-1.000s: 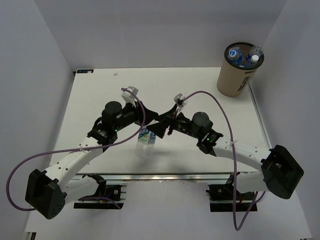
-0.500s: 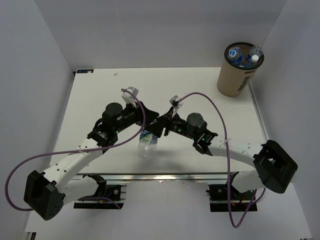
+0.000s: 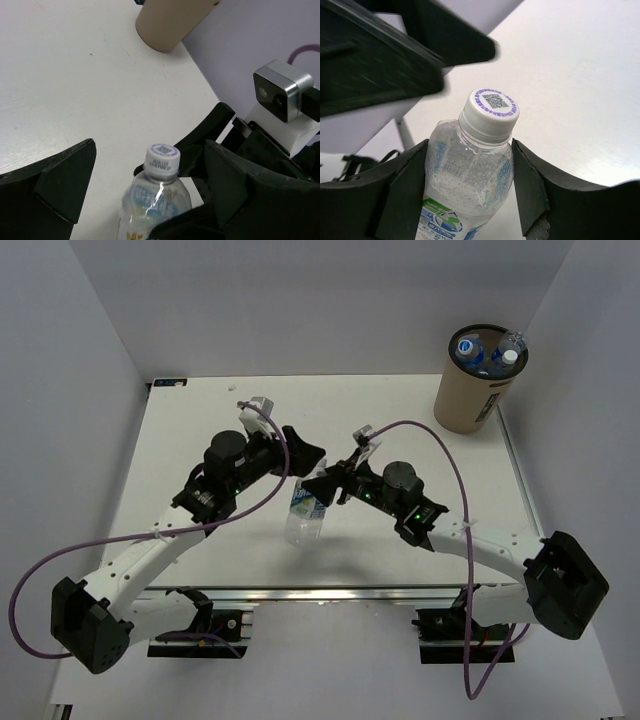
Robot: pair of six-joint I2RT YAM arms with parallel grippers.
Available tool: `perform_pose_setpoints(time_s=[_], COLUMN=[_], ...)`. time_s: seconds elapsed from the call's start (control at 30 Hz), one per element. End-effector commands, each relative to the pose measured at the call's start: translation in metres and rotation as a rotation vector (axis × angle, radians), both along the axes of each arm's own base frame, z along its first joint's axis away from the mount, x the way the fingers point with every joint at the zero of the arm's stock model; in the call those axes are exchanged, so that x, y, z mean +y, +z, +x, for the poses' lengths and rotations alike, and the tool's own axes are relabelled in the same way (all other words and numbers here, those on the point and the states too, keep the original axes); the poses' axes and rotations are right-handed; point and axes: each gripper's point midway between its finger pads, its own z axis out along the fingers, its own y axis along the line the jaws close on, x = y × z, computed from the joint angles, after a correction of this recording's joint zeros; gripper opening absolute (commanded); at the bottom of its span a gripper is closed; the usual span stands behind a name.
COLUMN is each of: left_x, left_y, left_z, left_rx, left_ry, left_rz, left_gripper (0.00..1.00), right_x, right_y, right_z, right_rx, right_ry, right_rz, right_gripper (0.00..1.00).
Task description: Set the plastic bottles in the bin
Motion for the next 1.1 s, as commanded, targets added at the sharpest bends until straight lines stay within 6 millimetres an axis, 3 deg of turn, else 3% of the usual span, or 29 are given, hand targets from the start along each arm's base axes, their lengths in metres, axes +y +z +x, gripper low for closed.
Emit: perform_pose_setpoints(time_s=[0.0, 0.07, 0.1, 0.13, 0.17, 0.27, 0.3, 0.33, 0.4, 0.43, 0.5, 0.53, 0.57, 0.6, 0.63, 0.67, 0.7, 0.73, 0.77, 0.8, 0.87, 0.9, 0.93, 0.97, 1.0, 1.07], left_x=[0.013, 0.031, 0.035, 0.039, 0.039, 0.046, 0.05, 0.052, 0.057, 0.064, 0.075, 0.078, 0.081, 0.087, 0.089, 0.09, 0.094, 0.094, 0.096, 0.096, 0.095, 0.095, 0.095, 0.097, 0.099, 0.105], left_y=[0.013, 0.016, 0.016, 0.024, 0.019, 0.025, 0.019, 0.018, 0.011, 0.006, -0.002, -0.004, -0.006, -0.006, -0.011, -0.013, -0.013, -0.021, -0.024, -0.027, -0.039, -0.041, -0.044, -0.048, -0.051, -0.057], left_z=[0.021, 0.042, 0.048, 0.053, 0.06, 0.076, 0.086, 0.091, 0.1, 0.109, 0.117, 0.121, 0.124, 0.127, 0.131, 0.134, 0.137, 0.141, 0.144, 0.146, 0.149, 0.15, 0.15, 0.152, 0.152, 0.153], left_rx=[-0.01, 0.004, 0.002, 0.002, 0.013, 0.018, 0.037, 0.043, 0.061, 0.074, 0.085, 0.083, 0.083, 0.081, 0.09, 0.092, 0.092, 0.108, 0.115, 0.121, 0.146, 0.154, 0.16, 0.166, 0.176, 0.185], left_ry=[0.124, 0.267, 0.296, 0.32, 0.333, 0.363, 0.369, 0.374, 0.375, 0.385, 0.403, 0.412, 0.42, 0.432, 0.441, 0.446, 0.453, 0.458, 0.463, 0.464, 0.46, 0.458, 0.455, 0.462, 0.47, 0.506], left_rz=[0.043, 0.09, 0.115, 0.125, 0.146, 0.146, 0.144, 0.137, 0.132, 0.123, 0.124, 0.122, 0.125, 0.136, 0.146, 0.151, 0.162, 0.174, 0.181, 0.187, 0.202, 0.207, 0.215, 0.227, 0.239, 0.251], left_gripper=[0.98, 0.98, 0.98, 0.98, 0.98, 0.98, 0.98, 0.98, 0.98, 0.98, 0.98, 0.98, 0.98, 0.98, 0.98, 0.98, 0.98, 0.98, 0.98, 0.98, 0.98, 0.98, 0.98, 0.98, 0.98, 0.98], right_x=[-0.025, -0.048, -0.068, -0.08, -0.091, -0.14, -0.153, -0.178, -0.205, -0.231, -0.256, -0.275, -0.286, -0.303, -0.318, -0.327, -0.346, -0.356, -0.37, -0.375, -0.384, -0.405, -0.412, -0.416, -0.422, -0.426], right_y=[0.025, 0.027, 0.025, 0.031, 0.034, 0.072, 0.114, 0.126, 0.164, 0.202, 0.235, 0.264, 0.276, 0.272, 0.303, 0.312, 0.299, 0.321, 0.327, 0.314, 0.326, 0.306, 0.304, 0.322, 0.296, 0.296], right_z=[0.033, 0.054, 0.072, 0.078, 0.086, 0.125, 0.135, 0.151, 0.166, 0.18, 0.193, 0.206, 0.212, 0.234, 0.235, 0.241, 0.267, 0.268, 0.274, 0.294, 0.304, 0.324, 0.333, 0.333, 0.357, 0.368], right_rx=[-0.046, -0.038, -0.025, -0.034, -0.036, -0.11, -0.179, -0.191, -0.287, -0.342, -0.42, -0.469, -0.498, -0.492, -0.552, -0.57, -0.545, -0.585, -0.62, -0.618, -0.692, -0.68, -0.682, -0.721, -0.69, -0.708], right_ry=[-0.134, -0.201, -0.259, -0.278, -0.307, -0.454, -0.503, -0.592, -0.689, -0.792, -0.885, -0.951, -0.987, -1.036, -1.101, -1.132, -1.186, -1.214, -1.246, -1.261, -1.314, -1.371, -1.386, -1.402, -1.393, -1.397], right_rz=[0.01, -0.001, -0.013, -0.005, -0.006, -0.046, -0.021, -0.048, -0.082, -0.076, -0.11, -0.108, -0.126, -0.152, -0.132, -0.13, -0.16, -0.132, -0.135, -0.158, -0.134, -0.204, -0.217, -0.205, -0.273, -0.309], right_gripper=[0.09, 0.08, 0.08, 0.08, 0.08, 0.08, 0.08, 0.09, 0.09, 0.09, 0.1, 0.1, 0.1, 0.09, 0.09, 0.09, 0.09, 0.09, 0.09, 0.09, 0.09, 0.08, 0.07, 0.07, 0.08, 0.08])
